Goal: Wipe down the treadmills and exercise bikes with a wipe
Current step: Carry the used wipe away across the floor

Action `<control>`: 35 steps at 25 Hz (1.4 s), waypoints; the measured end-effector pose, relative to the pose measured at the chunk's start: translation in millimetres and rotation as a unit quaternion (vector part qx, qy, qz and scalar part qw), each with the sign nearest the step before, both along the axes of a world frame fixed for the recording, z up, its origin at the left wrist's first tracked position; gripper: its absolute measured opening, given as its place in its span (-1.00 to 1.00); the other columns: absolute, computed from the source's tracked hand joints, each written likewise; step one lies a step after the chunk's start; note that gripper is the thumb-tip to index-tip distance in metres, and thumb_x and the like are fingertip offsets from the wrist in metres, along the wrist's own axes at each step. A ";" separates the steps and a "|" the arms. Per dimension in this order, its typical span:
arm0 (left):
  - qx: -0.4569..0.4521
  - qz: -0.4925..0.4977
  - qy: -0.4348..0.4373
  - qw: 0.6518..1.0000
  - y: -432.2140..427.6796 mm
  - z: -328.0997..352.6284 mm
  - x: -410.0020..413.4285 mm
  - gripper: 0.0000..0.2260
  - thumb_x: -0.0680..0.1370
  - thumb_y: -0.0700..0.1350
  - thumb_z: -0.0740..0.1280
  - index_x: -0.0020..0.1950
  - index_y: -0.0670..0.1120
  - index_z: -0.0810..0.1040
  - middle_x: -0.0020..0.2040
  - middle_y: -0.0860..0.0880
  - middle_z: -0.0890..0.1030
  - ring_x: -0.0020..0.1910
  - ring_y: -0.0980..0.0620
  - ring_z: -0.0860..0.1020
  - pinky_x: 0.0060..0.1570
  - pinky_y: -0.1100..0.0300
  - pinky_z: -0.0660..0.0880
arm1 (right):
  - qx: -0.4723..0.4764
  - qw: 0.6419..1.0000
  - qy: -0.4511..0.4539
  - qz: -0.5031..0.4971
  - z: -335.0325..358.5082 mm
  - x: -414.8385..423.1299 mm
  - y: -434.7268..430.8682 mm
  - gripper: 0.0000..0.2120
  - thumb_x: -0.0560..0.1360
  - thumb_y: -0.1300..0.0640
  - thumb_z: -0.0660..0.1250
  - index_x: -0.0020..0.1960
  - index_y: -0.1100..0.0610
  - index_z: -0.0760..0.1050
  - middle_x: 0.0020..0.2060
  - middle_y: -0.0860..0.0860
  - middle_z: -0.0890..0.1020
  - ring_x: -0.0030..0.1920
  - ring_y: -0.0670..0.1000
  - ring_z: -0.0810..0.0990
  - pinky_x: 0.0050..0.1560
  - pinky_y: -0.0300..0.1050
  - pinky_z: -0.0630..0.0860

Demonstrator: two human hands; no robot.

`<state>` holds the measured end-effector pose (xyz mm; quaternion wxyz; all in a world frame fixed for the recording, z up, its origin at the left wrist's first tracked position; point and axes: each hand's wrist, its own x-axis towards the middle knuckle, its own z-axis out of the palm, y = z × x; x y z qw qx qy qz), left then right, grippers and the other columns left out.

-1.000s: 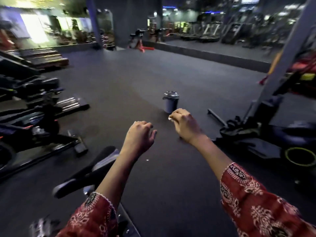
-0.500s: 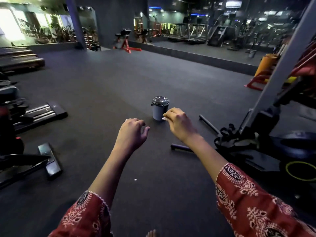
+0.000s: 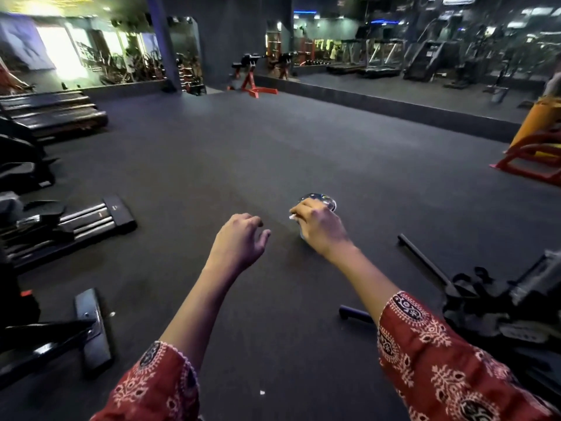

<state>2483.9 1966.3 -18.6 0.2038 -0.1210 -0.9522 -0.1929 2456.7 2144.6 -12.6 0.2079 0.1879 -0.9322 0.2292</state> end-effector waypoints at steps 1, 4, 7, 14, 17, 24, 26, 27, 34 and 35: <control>0.001 0.009 -0.001 1.000 -4.9 -6.6 -33.2 -0.75 0.53 -0.08 0.36 0.02 -0.27 0.62 0.01 -0.22 0.62 0.05 -0.23 0.53 0.02 -0.02 0.48 | 0.001 1.000 -0.004 -0.001 -4.9 -37.3 -4.1 -0.82 0.57 0.24 0.28 0.09 0.26 0.61 0.07 0.16 0.61 0.14 0.18 0.53 0.06 0.02 0.47; -0.002 0.020 -0.016 1.000 -12.8 -12.6 -93.2 -0.73 0.55 -0.06 0.33 0.09 -0.26 0.60 0.07 -0.21 0.61 0.10 -0.20 0.52 0.08 0.01 0.46 | 0.012 1.000 -0.020 0.019 -10.9 -104.6 -7.4 -0.80 0.59 0.21 0.26 0.12 0.23 0.60 0.10 0.13 0.59 0.17 0.14 0.51 0.10 0.05 0.46; -0.010 0.042 -0.042 0.998 -27.1 -8.9 -201.8 -0.71 0.56 -0.03 0.31 0.13 -0.23 0.59 0.10 -0.18 0.60 0.14 -0.16 0.51 0.12 0.03 0.43 | 0.000 0.999 -0.041 0.034 -12.7 -222.6 -20.5 -0.80 0.59 0.20 0.25 0.12 0.22 0.60 0.11 0.11 0.58 0.18 0.11 0.50 0.10 0.01 0.46; 0.008 0.091 -0.026 0.995 -84.9 11.6 -408.2 -0.75 0.54 -0.08 0.35 0.07 -0.26 0.61 0.03 -0.20 0.63 0.08 -0.19 0.54 0.10 0.00 0.42 | 0.009 0.994 -0.043 0.101 6.5 -442.8 -92.9 -0.80 0.59 0.23 0.24 0.12 0.24 0.60 0.10 0.12 0.58 0.16 0.12 0.51 0.05 0.00 0.46; 0.000 0.106 -0.046 0.993 -111.9 -5.3 -490.4 -0.74 0.54 -0.07 0.35 0.09 -0.24 0.61 0.05 -0.20 0.63 0.10 -0.19 0.54 0.12 0.00 0.42 | 0.047 0.989 -0.057 0.127 -6.8 -522.6 -120.8 -0.80 0.59 0.24 0.23 0.13 0.23 0.59 0.11 0.11 0.57 0.16 0.12 0.50 0.05 0.01 0.45; -0.013 0.044 -0.033 0.998 -158.1 0.5 -735.5 -0.74 0.53 -0.06 0.35 0.06 -0.25 0.61 0.03 -0.20 0.62 0.08 -0.20 0.54 0.11 -0.05 0.45 | 0.063 0.994 -0.061 0.068 -5.4 -747.4 -160.7 -0.78 0.60 0.20 0.21 0.14 0.20 0.58 0.11 0.08 0.56 0.17 0.09 0.50 0.06 -0.01 0.46; -0.014 0.022 -0.023 0.999 -165.4 10.5 -805.5 -0.74 0.53 -0.06 0.35 0.07 -0.24 0.61 0.04 -0.20 0.62 0.09 -0.19 0.54 0.11 -0.04 0.45 | 0.048 0.996 -0.054 0.048 2.5 -806.3 -169.7 -0.78 0.60 0.22 0.21 0.15 0.21 0.58 0.12 0.09 0.56 0.18 0.09 0.50 0.08 0.01 0.47; -0.014 0.012 -0.024 1.000 -166.9 14.5 -837.6 -0.74 0.53 -0.06 0.35 0.07 -0.24 0.61 0.05 -0.20 0.62 0.09 -0.19 0.54 0.12 -0.04 0.44 | 0.037 0.997 -0.058 0.036 5.4 -832.7 -171.9 -0.77 0.60 0.23 0.21 0.16 0.21 0.58 0.13 0.10 0.56 0.18 0.09 0.49 0.09 0.01 0.46; -0.030 -0.090 -0.034 0.995 -142.5 -3.4 -1042.1 -0.75 0.52 -0.08 0.36 0.07 -0.24 0.61 0.04 -0.20 0.62 0.08 -0.19 0.54 0.11 0.00 0.44 | 0.031 0.997 -0.066 -0.040 -10.4 -1014.1 -152.9 -0.77 0.60 0.23 0.20 0.15 0.20 0.59 0.11 0.09 0.57 0.16 0.08 0.50 0.06 0.00 0.47; -0.031 -0.102 -0.032 0.994 -134.1 -4.6 -1076.4 -0.75 0.52 -0.08 0.36 0.07 -0.24 0.60 0.04 -0.20 0.62 0.09 -0.19 0.54 0.11 0.00 0.43 | 0.029 0.996 -0.064 -0.052 -11.9 -1043.4 -145.0 -0.77 0.60 0.23 0.20 0.15 0.20 0.58 0.11 0.09 0.57 0.16 0.09 0.50 0.05 0.00 0.47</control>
